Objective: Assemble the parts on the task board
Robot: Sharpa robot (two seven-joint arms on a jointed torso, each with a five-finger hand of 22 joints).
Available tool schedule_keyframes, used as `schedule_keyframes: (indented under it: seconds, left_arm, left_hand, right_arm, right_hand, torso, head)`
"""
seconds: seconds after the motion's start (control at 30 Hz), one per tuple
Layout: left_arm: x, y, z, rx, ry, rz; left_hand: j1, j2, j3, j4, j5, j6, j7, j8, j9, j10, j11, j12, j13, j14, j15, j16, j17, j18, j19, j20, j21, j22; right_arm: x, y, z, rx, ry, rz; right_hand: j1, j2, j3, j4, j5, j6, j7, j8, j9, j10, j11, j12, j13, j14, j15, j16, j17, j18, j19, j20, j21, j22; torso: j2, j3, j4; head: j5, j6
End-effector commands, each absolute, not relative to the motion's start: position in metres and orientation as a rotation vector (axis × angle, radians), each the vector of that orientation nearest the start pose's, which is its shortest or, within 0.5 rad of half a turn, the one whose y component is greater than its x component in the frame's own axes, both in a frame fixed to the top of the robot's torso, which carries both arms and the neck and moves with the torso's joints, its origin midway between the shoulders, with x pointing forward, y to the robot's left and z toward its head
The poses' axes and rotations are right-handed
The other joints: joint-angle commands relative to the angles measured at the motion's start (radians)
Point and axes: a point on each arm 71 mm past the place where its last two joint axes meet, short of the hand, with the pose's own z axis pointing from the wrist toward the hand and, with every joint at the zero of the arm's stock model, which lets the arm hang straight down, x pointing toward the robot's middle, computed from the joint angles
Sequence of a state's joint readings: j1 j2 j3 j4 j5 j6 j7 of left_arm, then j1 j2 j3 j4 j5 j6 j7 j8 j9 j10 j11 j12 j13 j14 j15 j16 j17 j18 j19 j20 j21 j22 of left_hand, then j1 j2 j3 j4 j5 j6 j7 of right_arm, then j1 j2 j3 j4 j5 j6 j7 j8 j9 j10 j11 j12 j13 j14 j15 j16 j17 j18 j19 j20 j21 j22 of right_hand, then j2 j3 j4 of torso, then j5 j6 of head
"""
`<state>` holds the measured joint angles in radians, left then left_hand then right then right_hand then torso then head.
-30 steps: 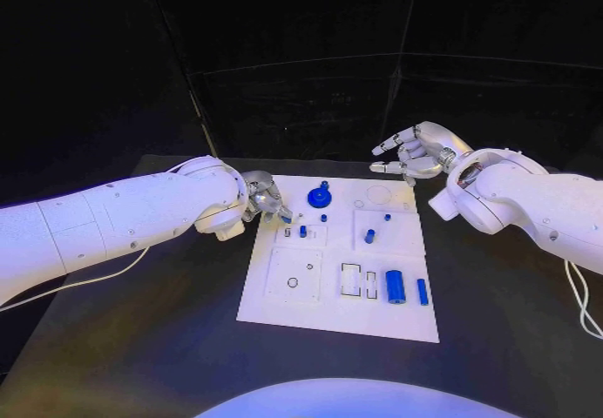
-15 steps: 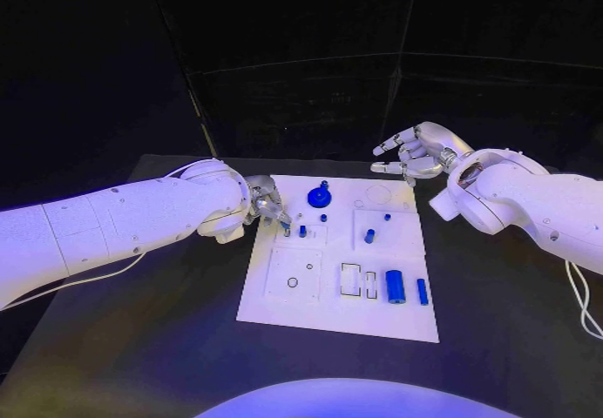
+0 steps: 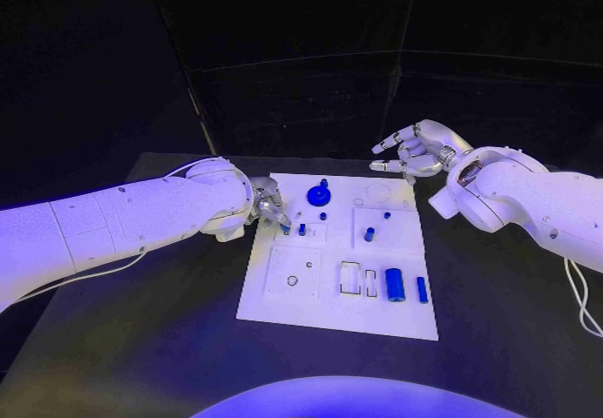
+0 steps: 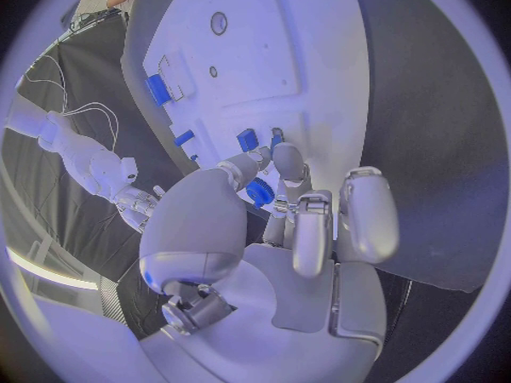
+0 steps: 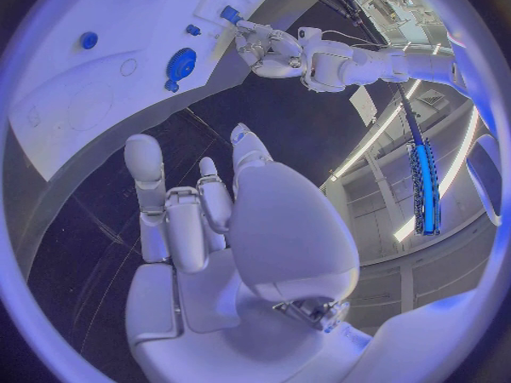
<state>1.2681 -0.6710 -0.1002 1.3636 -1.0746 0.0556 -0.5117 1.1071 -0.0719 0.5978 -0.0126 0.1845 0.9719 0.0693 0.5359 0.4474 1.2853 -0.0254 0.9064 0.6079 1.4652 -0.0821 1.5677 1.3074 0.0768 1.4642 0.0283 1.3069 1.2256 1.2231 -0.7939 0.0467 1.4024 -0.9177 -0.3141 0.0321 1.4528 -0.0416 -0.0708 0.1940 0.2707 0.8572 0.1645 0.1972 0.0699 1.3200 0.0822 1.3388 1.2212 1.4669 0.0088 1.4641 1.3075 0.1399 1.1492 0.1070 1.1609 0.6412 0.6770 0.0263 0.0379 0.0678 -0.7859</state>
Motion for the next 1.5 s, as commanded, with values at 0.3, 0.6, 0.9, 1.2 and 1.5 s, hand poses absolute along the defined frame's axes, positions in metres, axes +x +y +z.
schedule_keyframes:
  seconds: [0.3, 0.6, 0.9, 1.2, 1.5]
  left_arm:
    - [0.5100, 0.1782, -0.2210, -0.148, 2.269, -0.367]
    - [0.5092, 0.1766, -0.2221, -0.135, 2.283, -0.365]
    - [0.5088, 0.1754, -0.2228, -0.126, 2.292, -0.363]
    - [0.5099, 0.1750, -0.2235, -0.124, 2.297, -0.359]
    - [0.5128, 0.1725, -0.2240, -0.126, 2.295, -0.359]
  left_hand:
    - [0.010, 0.002, 0.117, -0.114, 0.007, 0.007, -0.017, 0.006, 0.002, 0.007, -0.001, 0.003, 0.001, 0.106, -0.005, 0.003, 0.263, -0.002, 0.007, -0.006, 0.002, 0.001]
    - [0.010, 0.001, 0.118, -0.114, 0.009, 0.006, -0.017, 0.007, 0.003, 0.007, -0.001, 0.003, 0.001, 0.106, -0.005, 0.003, 0.263, -0.002, 0.008, -0.006, 0.002, 0.002]
    - [0.007, 0.000, 0.119, -0.113, 0.014, 0.006, -0.017, 0.009, 0.005, 0.009, -0.002, 0.005, 0.004, 0.106, -0.005, 0.003, 0.263, -0.002, 0.008, -0.007, 0.003, 0.003]
    - [-0.009, -0.003, 0.116, -0.101, 0.017, 0.010, -0.022, 0.019, 0.014, 0.021, -0.004, 0.019, 0.021, 0.106, -0.006, 0.003, 0.263, -0.004, 0.010, -0.007, 0.007, 0.009]
    - [-0.060, -0.015, 0.059, -0.061, 0.012, 0.017, -0.036, 0.033, 0.028, 0.033, -0.014, 0.030, 0.036, 0.106, -0.013, 0.003, 0.263, -0.006, 0.014, -0.013, 0.014, 0.021]
  right_arm:
    - [0.5230, -0.2132, -0.1488, 0.338, 1.624, 0.974]
    - [0.5231, -0.2125, -0.1489, 0.337, 1.624, 0.976]
    - [0.5231, -0.2125, -0.1489, 0.337, 1.625, 0.976]
    - [0.5230, -0.2123, -0.1489, 0.337, 1.624, 0.976]
    - [0.5229, -0.2125, -0.1487, 0.337, 1.623, 0.976]
  right_hand:
    - [-0.008, 0.003, -0.004, 0.000, 0.005, -0.001, 0.003, 0.006, 0.000, -0.004, -0.002, 0.001, 0.000, 0.050, -0.007, -0.005, 0.022, 0.019, -0.006, 0.000, -0.006, -0.001]
    - [-0.008, 0.003, -0.004, 0.000, 0.005, -0.001, 0.003, 0.006, 0.000, -0.004, -0.002, 0.001, 0.000, 0.050, -0.007, -0.005, 0.022, 0.019, -0.006, 0.000, -0.006, -0.001]
    - [-0.008, 0.003, -0.004, 0.000, 0.005, -0.001, 0.003, 0.006, 0.000, -0.004, -0.002, 0.001, 0.000, 0.050, -0.007, -0.005, 0.022, 0.019, -0.006, 0.000, -0.006, -0.001]
    - [-0.008, 0.003, -0.004, 0.000, 0.005, -0.001, 0.003, 0.006, 0.000, -0.004, -0.002, 0.001, 0.000, 0.050, -0.007, -0.005, 0.022, 0.019, -0.006, 0.000, -0.006, -0.001]
    - [-0.008, 0.005, -0.005, -0.002, 0.005, 0.000, 0.002, 0.008, 0.000, -0.003, -0.003, 0.002, 0.001, 0.050, -0.008, -0.006, 0.022, 0.019, -0.005, 0.000, -0.007, -0.001]
  torso:
    - [0.000, 0.0012, 0.0005]
    - [0.000, 0.0007, 0.0011]
    - [-0.001, 0.0008, 0.0005]
    - [0.000, 0.0017, 0.0009]
    - [0.000, 0.0018, 0.0001]
  head:
    - [0.002, -0.004]
    - [0.003, -0.006]
    - [0.003, -0.009]
    - [0.002, -0.010]
    - [0.001, -0.012]
